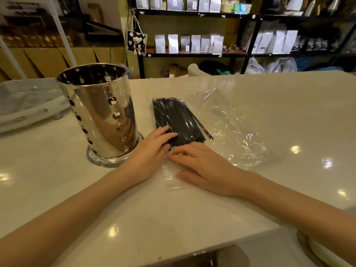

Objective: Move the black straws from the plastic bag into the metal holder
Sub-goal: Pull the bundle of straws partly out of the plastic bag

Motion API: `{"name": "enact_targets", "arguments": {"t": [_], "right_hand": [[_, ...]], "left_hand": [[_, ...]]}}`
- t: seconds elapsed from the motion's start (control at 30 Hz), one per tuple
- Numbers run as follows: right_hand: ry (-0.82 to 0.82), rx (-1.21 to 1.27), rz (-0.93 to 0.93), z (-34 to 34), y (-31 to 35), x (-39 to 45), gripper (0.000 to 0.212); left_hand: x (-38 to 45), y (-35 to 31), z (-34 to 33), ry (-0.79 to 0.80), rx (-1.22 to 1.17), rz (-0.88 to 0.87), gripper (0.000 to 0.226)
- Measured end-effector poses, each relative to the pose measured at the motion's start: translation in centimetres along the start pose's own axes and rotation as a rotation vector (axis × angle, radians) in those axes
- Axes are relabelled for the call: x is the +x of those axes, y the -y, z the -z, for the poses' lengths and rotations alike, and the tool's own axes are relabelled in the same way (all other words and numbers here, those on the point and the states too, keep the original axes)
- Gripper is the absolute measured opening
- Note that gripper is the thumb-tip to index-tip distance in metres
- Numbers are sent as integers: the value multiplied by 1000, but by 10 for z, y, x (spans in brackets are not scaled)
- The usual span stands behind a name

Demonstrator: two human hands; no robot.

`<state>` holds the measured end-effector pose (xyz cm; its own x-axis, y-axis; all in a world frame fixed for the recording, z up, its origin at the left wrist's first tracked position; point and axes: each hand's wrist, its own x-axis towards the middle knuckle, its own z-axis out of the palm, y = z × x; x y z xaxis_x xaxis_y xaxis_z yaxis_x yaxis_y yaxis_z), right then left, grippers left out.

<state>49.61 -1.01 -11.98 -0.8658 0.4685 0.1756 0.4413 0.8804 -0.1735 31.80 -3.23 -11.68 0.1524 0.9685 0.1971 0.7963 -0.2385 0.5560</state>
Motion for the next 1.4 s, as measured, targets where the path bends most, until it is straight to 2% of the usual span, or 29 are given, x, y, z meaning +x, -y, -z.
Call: {"name": "enact_targets", "arguments": {"t": [0.3,0.43,0.57,0.77,0.9,1.0,1.17,1.27,1.33,1.4], "right_hand": [[-26,198,-9,1,1,6,31],[-27,388,-84,6,7,8,21],[-107,469,-146,9,11,6,9],[-325,462,-142,17,15,-5,7],[-457,336,-68,27,17,-19,14],[-462,351,-53,35,20,-36,12],[-426,188,63,34,31,-56,15],[-368,173,89,27,39,-66,20],[-338,119,107,21,43,-72,20],[-313,83,107,13,46,-76,19]], "left_hand": [[0,2,-5,-29,1,-1,41],[-1,3,-5,-34,4,-3,41],[-2,2,-6,-34,16,-12,44],[-4,0,-7,0,55,-7,50],[-5,-2,-8,9,74,0,50],[-5,-2,-8,9,99,4,50],[-5,-3,-8,-5,126,10,49],[-5,-3,-10,-99,215,-9,46],[-6,-6,-9,-173,233,-83,41],[-9,-16,-10,-169,194,-208,37]]}}
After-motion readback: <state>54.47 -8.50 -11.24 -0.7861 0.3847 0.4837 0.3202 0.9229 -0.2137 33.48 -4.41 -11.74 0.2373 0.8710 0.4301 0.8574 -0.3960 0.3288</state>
